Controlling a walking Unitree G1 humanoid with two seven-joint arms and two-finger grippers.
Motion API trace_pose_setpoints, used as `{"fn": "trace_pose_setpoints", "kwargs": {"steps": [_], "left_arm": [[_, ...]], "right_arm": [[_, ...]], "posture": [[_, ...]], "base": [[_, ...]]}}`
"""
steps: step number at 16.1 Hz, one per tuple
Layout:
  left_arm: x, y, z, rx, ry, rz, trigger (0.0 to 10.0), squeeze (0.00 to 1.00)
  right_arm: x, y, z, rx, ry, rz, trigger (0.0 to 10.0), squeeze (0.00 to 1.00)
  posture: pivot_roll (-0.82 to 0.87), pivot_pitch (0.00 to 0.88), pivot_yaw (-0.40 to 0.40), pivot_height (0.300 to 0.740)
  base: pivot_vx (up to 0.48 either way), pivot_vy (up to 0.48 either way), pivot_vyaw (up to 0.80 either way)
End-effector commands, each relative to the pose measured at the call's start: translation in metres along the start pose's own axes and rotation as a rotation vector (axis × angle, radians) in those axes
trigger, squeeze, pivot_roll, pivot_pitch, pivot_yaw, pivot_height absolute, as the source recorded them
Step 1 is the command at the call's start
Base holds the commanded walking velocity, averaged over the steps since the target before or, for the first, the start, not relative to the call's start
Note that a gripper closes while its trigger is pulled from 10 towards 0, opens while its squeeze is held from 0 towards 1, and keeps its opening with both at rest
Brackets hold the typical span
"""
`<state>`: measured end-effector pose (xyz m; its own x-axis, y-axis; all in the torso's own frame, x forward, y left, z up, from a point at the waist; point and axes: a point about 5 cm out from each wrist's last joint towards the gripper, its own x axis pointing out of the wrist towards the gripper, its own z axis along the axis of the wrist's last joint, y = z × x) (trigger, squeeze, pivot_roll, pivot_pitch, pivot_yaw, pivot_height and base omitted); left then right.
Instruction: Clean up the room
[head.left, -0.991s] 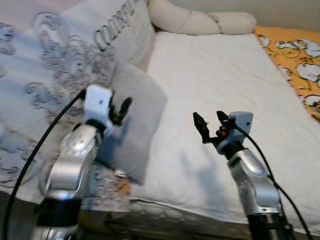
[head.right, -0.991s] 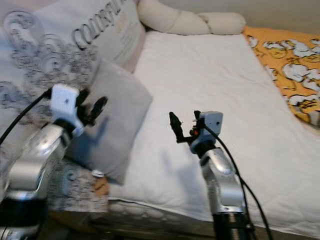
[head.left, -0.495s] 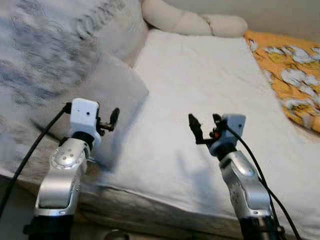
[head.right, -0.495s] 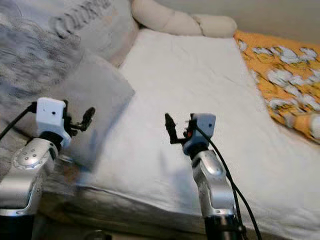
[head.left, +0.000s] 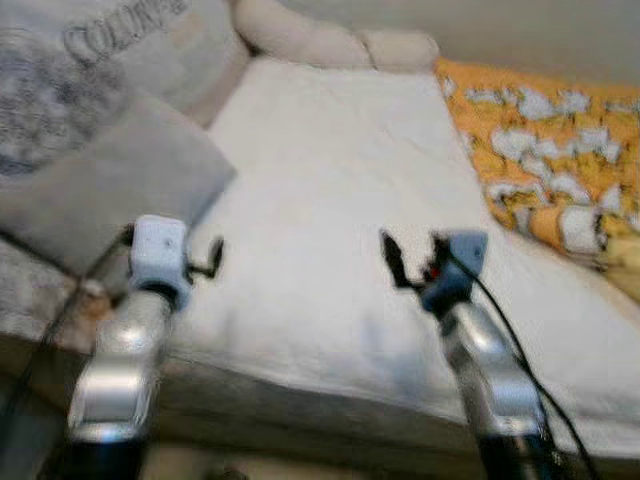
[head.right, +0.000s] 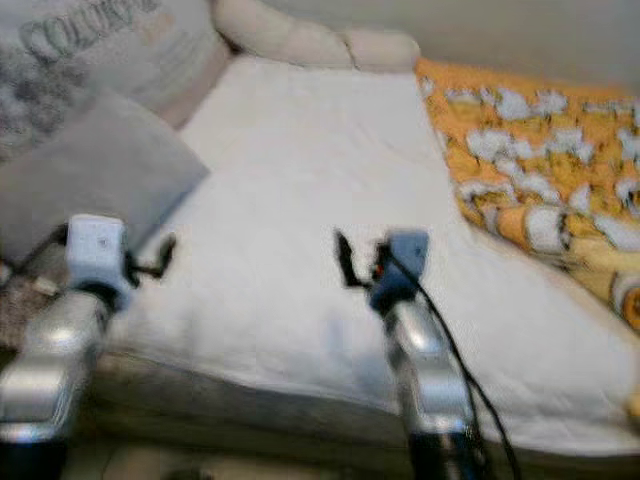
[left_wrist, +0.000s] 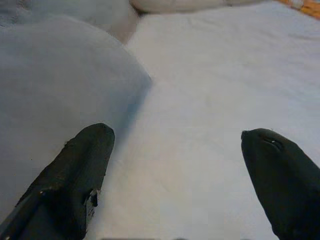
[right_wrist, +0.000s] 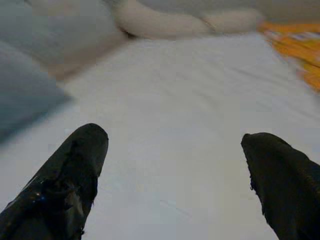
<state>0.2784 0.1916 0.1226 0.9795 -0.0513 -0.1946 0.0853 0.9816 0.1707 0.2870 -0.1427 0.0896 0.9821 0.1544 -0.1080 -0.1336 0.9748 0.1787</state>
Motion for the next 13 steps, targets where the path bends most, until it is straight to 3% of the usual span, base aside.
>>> {"fn": "trace_pose_setpoints", "kwargs": {"steps": [1,7,13], "left_arm": [[0.001,0.001,0.003,0.026,0.001,0.005,10.0,1.00],[0.004,0.006,0.004,0.030,-0.003,0.016,10.0,1.00],[0.006,0.004,0.010,0.055,-0.020,0.001,10.0,1.00]], "right_arm": [[0.002,-0.005,0.002,-0.001,-0.003,-0.039,10.0,1.00],[0.006,-0.004,0.001,-0.009,0.004,-0.046,10.0,1.00],[0.007,-0.003,-0.009,0.048,0.022,-0.075,10.0,1.00]], "posture": [[0.01,0.000,-0.043,0.740],[0.01,0.000,-0.047,0.740],[0.04,0.000,-0.033,0.740]], "base": [[0.000,-0.386,0.00],[0.000,-0.386,0.00],[0.000,-0.387,0.00]]}}
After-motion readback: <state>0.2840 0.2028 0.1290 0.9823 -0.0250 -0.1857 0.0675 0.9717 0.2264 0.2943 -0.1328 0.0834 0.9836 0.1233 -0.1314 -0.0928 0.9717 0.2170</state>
